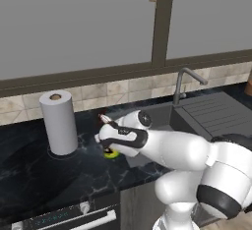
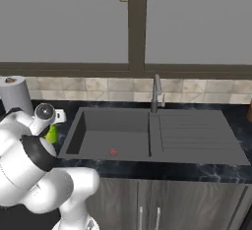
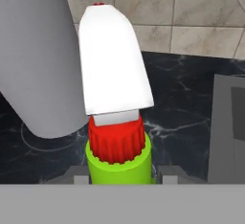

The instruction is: Open the cabinet. Pick the spray and place it next to the sink. Then close the cabinet.

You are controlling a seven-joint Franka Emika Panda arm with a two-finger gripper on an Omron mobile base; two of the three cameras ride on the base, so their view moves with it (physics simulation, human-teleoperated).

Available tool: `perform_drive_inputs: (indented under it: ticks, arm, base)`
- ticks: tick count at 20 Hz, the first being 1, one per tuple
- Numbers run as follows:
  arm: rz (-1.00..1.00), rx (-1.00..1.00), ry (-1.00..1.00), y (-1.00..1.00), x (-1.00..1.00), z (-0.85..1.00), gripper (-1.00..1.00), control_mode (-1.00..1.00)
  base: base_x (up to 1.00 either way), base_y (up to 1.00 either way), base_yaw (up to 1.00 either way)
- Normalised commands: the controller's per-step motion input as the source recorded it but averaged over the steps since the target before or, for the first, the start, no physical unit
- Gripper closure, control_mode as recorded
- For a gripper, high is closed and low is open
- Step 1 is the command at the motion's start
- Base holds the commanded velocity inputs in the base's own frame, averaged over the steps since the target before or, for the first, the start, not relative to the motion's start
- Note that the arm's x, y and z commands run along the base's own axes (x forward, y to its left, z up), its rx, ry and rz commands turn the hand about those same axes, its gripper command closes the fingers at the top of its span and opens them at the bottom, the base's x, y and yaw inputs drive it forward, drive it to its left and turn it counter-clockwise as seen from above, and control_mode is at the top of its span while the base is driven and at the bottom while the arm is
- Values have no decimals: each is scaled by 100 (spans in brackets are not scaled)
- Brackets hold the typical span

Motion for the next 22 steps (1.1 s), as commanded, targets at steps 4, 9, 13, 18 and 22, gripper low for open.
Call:
perform_drive_inputs:
  ticks: [4, 9, 13, 18, 22]
  arm:
    - [4, 0, 0, 6, 14, -34, 100, -100]
    - [5, 0, -6, 0, 8, -27, 100, -100]
    - [7, 0, -13, 0, 0, -21, 100, -100]
    - [7, 0, -17, 3, 0, -27, 100, -100]
    - [5, 0, -11, 1, 0, -27, 100, -100]
  base:
    - [0, 0, 0]
    - [0, 0, 0]
    - [0, 0, 0]
    - [0, 0, 0]
    - [0, 0, 0]
